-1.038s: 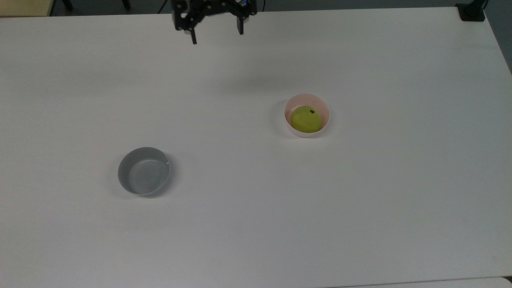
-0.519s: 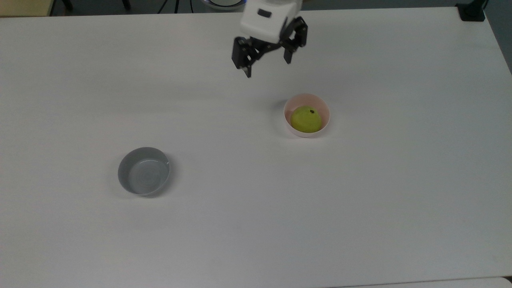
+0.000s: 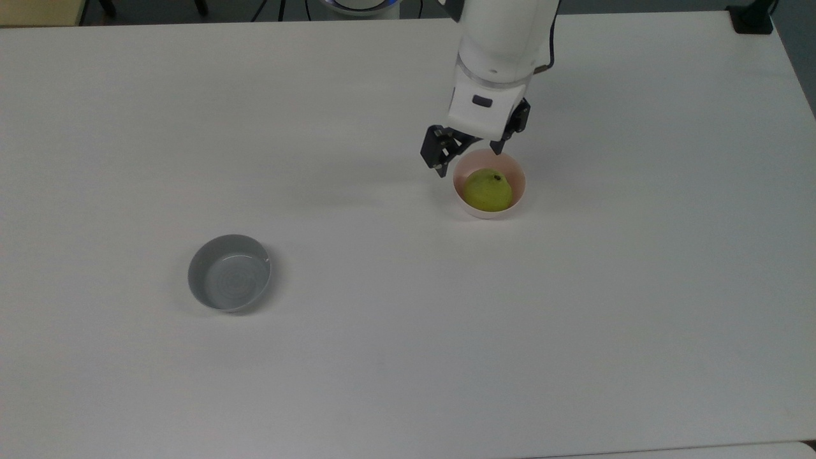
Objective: Pick up a pear from the bowl
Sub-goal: 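Move the open gripper over the pear in the pink bowl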
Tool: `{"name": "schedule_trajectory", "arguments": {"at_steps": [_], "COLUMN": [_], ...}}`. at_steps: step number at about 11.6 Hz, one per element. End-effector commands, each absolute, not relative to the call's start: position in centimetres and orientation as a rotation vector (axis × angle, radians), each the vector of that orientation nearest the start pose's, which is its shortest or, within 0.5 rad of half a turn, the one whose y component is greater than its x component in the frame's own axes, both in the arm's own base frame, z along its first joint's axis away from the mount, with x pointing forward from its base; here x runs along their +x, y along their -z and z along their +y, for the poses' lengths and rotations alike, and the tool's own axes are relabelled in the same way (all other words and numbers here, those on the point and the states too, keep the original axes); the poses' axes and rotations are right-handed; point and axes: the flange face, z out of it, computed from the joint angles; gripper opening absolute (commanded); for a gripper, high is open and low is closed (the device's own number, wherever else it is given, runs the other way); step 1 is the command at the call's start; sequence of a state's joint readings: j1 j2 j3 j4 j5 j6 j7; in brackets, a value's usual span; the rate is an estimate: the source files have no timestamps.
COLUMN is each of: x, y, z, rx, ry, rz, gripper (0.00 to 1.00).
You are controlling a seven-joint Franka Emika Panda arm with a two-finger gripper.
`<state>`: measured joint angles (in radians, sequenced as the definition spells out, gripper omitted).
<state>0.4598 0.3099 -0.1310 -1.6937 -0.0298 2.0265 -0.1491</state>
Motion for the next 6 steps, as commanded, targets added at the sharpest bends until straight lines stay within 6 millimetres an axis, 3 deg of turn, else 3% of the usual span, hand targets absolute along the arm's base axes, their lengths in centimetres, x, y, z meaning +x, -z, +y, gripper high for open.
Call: {"name": "schedule_trajectory", "arguments": {"at_steps": [1, 6], "x": [60.8, 60.5], "y": [-39.7, -36.2], "z": [23.9, 25.0], "rx": [-3.096, -3.092], "ry": [0.053, 0.029], "rz": [-0.762, -0.781], "gripper": [1.0, 0.99]}}
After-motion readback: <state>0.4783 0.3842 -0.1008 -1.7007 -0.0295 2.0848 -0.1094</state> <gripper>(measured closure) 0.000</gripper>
